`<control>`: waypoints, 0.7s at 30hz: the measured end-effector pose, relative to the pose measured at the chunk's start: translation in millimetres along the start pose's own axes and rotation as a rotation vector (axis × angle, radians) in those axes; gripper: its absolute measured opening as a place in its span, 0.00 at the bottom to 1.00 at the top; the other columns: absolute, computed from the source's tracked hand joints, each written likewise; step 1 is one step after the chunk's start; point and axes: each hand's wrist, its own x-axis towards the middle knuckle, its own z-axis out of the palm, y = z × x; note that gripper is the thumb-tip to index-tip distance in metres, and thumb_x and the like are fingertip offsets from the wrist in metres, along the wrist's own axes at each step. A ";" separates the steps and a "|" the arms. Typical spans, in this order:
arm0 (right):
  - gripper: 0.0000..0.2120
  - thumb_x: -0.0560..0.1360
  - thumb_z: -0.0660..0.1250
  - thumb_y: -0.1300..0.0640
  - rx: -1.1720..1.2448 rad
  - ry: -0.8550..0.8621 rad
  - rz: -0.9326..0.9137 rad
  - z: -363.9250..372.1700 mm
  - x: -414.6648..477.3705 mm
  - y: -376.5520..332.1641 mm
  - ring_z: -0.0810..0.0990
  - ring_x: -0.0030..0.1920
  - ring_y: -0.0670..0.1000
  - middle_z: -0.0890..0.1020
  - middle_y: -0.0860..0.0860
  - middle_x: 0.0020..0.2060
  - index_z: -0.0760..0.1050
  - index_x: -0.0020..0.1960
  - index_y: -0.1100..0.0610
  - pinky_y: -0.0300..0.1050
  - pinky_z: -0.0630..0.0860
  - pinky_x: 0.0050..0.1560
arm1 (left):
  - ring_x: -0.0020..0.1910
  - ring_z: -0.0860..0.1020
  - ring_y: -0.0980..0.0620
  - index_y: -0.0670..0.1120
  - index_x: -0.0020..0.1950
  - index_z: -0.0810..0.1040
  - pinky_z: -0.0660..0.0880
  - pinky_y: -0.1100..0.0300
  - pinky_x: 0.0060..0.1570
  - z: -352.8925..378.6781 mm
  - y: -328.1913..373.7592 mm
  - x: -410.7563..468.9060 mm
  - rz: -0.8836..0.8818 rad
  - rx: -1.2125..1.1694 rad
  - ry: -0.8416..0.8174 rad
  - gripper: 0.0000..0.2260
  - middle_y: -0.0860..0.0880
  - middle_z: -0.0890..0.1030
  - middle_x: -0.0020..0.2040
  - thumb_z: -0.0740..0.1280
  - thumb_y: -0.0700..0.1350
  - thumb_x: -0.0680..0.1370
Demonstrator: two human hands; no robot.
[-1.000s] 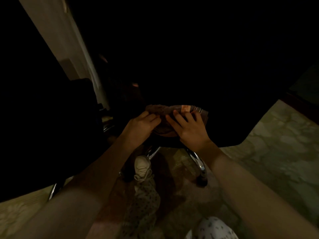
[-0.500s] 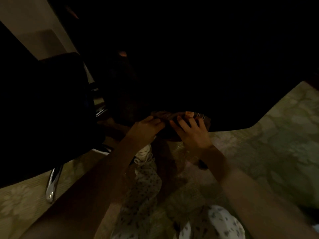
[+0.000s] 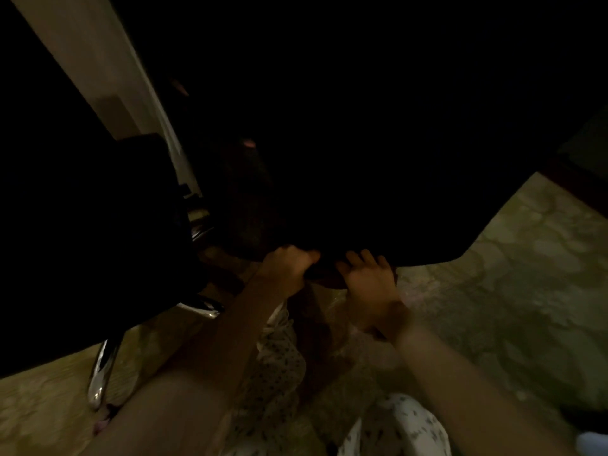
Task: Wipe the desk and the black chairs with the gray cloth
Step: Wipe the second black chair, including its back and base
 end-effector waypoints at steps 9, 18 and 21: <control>0.27 0.41 0.82 0.53 -0.007 0.177 -0.037 -71.3 -1.4 -27.8 0.82 0.36 0.56 0.82 0.52 0.37 0.83 0.40 0.52 0.47 0.77 0.31 | 0.59 0.74 0.45 0.50 0.69 0.68 0.75 0.54 0.53 -68.8 -6.2 -59.9 0.013 0.060 0.114 0.19 0.45 0.76 0.60 0.60 0.41 0.78; 0.27 0.52 0.78 0.60 0.007 0.676 -0.078 -180.2 45.4 -27.4 0.75 0.48 0.56 0.82 0.51 0.46 0.82 0.51 0.53 0.48 0.62 0.44 | 0.66 0.68 0.46 0.55 0.67 0.66 0.69 0.49 0.64 -190.5 -49.0 -91.1 -0.141 -0.604 0.352 0.43 0.47 0.68 0.65 0.69 0.56 0.52; 0.15 0.65 0.66 0.63 -0.038 0.915 -0.183 -223.1 74.2 -31.6 0.70 0.50 0.54 0.82 0.52 0.47 0.82 0.51 0.55 0.50 0.63 0.46 | 0.65 0.69 0.44 0.51 0.66 0.66 0.70 0.48 0.63 -214.6 -51.8 -91.4 -0.214 -0.773 0.486 0.41 0.44 0.68 0.65 0.73 0.52 0.54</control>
